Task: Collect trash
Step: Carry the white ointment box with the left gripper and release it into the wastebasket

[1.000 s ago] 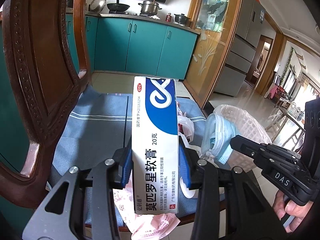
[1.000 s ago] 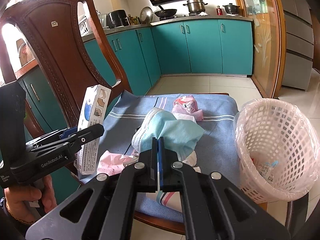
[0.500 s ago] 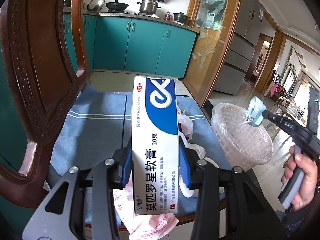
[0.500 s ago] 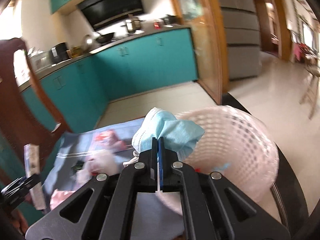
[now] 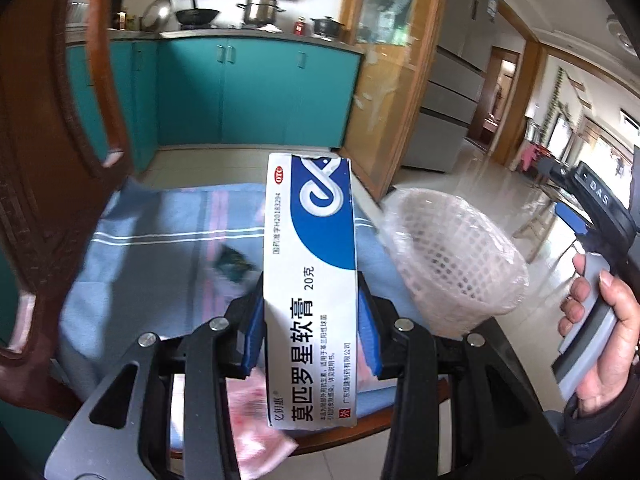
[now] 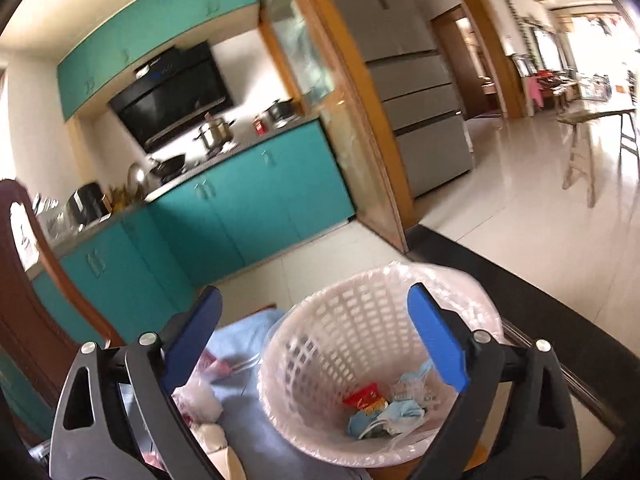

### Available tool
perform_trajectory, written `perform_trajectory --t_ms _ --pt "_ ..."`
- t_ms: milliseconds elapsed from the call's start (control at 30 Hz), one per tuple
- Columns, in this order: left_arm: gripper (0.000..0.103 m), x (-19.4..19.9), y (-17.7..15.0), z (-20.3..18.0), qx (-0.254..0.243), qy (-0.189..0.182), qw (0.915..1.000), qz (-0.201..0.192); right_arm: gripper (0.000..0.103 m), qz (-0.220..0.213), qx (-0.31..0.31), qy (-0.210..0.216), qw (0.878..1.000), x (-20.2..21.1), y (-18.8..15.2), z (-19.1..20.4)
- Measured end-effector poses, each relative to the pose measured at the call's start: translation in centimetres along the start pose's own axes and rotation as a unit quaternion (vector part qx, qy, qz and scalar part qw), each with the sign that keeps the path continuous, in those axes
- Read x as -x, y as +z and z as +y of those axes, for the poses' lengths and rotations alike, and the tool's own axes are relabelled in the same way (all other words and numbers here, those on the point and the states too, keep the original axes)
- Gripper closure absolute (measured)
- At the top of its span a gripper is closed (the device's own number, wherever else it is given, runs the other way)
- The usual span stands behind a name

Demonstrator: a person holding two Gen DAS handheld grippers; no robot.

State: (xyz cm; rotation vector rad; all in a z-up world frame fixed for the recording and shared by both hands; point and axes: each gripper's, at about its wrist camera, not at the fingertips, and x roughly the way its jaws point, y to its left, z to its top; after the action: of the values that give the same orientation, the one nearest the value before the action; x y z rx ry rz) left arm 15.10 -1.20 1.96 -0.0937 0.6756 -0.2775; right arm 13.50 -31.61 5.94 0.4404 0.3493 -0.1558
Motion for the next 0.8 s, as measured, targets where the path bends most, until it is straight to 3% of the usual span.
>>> perform_trajectory --t_ms 167,333,367,400,533,667,800 --pt "0.061 -3.2 1.4 -5.2 -0.007 -0.058 0.9977 0.033 0.011 -0.006 -0.017 -0.004 1.0 0.3 0.2 -1.4" --pt "0.058 -7.9 5.2 -12.4 -0.034 -0.108 0.9924 0.049 0.011 -0.013 -0.041 -0.003 0.999 0.8 0.5 -2.2" --pt "0.047 -9.3 6.0 -13.7 -0.037 -0.118 0.9907 0.055 0.011 -0.014 -0.042 -0.003 0.999 0.8 0.6 -2.0" --pt "0.026 -10.3 6.3 -14.4 -0.041 -0.122 0.9897 0.063 0.011 -0.017 -0.044 -0.003 0.999 0.9 0.7 -2.0" --pt "0.02 -11.9 5.8 -14.1 -0.031 -0.081 0.9932 0.077 0.011 -0.009 -0.046 0.004 0.999 0.8 0.6 -1.7" --pt "0.014 -7.9 3.8 -9.8 -0.025 -0.045 0.9973 0.052 0.011 0.013 -0.02 0.02 1.0 0.3 0.1 -0.4" --pt "0.01 -2.8 2.3 -4.9 -0.034 0.008 0.9993 0.013 0.011 0.065 0.03 0.048 0.996 -0.5 -1.4 3.0"
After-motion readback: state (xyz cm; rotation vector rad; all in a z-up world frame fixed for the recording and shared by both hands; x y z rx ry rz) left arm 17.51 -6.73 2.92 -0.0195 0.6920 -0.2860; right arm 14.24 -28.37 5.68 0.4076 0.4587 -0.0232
